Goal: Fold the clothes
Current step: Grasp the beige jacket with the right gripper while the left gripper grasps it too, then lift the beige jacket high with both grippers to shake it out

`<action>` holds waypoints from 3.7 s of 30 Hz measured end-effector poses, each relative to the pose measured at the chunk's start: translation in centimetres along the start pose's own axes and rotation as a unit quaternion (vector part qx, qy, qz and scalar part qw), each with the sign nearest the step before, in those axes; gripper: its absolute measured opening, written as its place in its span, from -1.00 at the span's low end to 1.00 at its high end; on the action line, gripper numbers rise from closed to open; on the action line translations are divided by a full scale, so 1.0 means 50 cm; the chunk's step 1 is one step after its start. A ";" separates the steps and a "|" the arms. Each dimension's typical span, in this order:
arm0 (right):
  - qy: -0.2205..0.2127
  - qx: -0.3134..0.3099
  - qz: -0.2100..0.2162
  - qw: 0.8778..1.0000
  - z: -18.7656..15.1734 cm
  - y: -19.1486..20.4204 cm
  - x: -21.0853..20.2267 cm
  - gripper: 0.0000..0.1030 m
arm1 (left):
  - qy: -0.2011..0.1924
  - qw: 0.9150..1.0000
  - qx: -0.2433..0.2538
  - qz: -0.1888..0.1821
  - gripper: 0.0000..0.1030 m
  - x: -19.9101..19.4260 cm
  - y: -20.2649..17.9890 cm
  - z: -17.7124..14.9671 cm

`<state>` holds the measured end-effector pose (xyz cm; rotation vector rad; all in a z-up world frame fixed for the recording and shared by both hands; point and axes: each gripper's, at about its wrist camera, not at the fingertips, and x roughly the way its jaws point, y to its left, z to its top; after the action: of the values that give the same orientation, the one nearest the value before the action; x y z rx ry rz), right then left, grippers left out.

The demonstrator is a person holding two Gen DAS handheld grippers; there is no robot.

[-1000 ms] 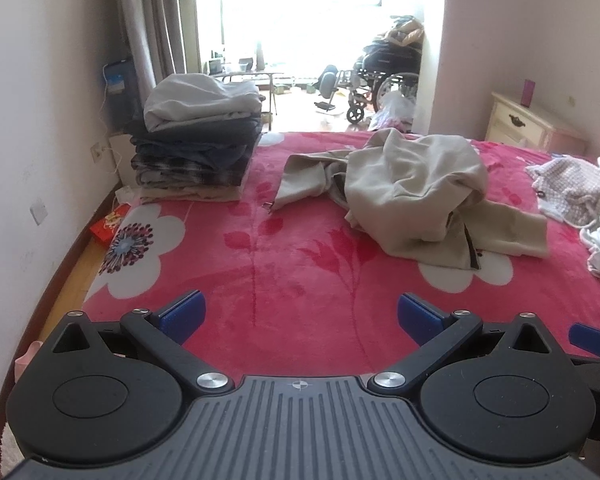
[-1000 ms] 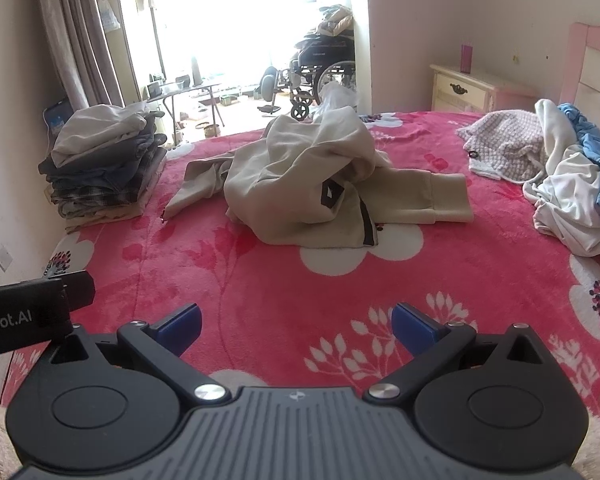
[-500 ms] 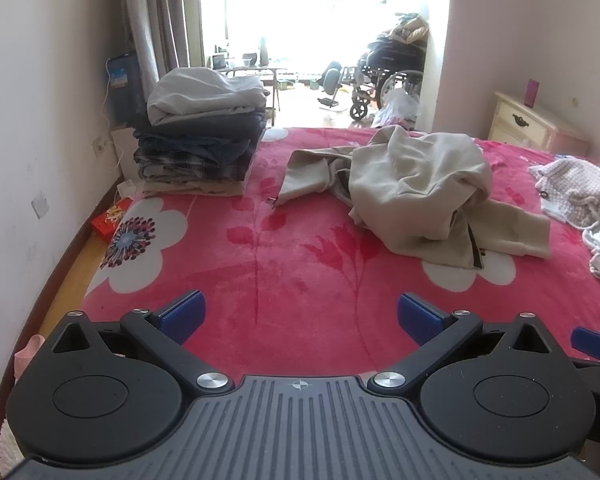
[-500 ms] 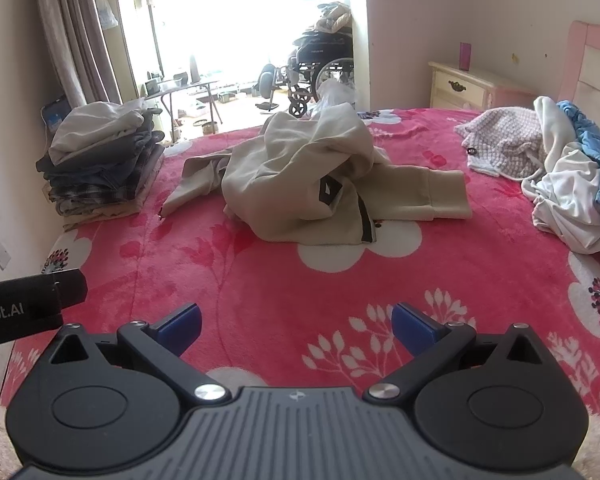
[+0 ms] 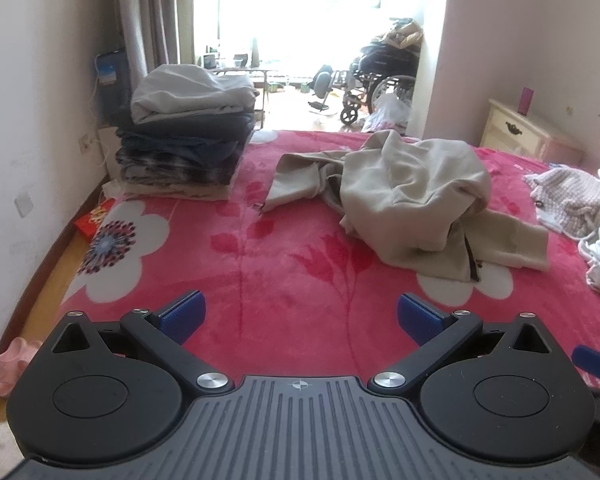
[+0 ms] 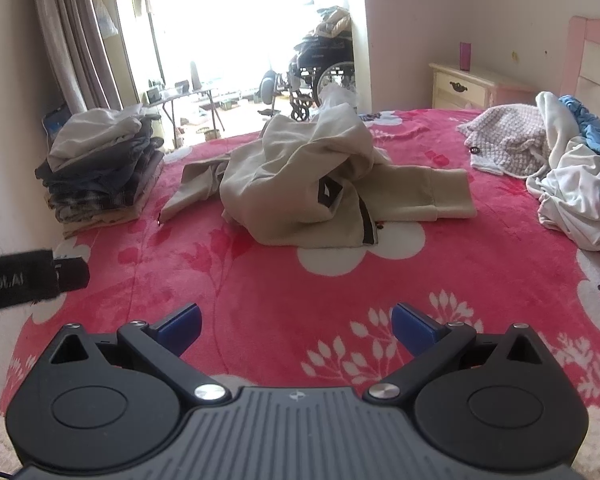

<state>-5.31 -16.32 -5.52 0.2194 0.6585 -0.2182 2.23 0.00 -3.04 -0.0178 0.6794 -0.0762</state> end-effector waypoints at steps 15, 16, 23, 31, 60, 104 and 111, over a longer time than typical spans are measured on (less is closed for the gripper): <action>-0.080 0.037 0.029 0.996 0.185 -0.174 0.188 1.00 | -0.052 0.991 0.104 -0.060 1.00 0.287 -0.097 0.107; -0.081 0.042 0.036 0.995 0.208 -0.182 0.216 1.00 | -0.052 0.992 0.100 -0.065 1.00 0.312 -0.100 0.121; -0.060 0.085 0.071 0.992 0.362 -0.229 0.459 1.00 | -0.008 0.975 0.135 -0.174 1.00 0.438 -0.191 0.177; 0.081 0.102 0.113 0.985 0.412 -0.242 0.686 0.22 | 0.031 0.956 0.235 -0.171 0.71 0.512 -0.316 0.137; 0.071 0.081 0.369 0.923 0.062 -0.072 0.101 -0.54 | 0.067 0.921 0.276 -0.266 -0.03 -0.045 -0.023 -0.095; 0.001 0.321 0.359 0.876 0.350 -0.285 0.410 -0.92 | 0.051 0.989 0.051 -0.126 -0.91 0.004 0.129 0.095; -0.128 0.231 0.373 0.889 0.465 -0.249 0.112 -0.92 | -0.082 0.992 0.017 -0.096 -1.00 -0.127 0.176 0.199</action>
<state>9.10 -35.16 7.23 0.8685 0.2118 0.3446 4.15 9.19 8.32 -0.0561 0.5095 -0.2683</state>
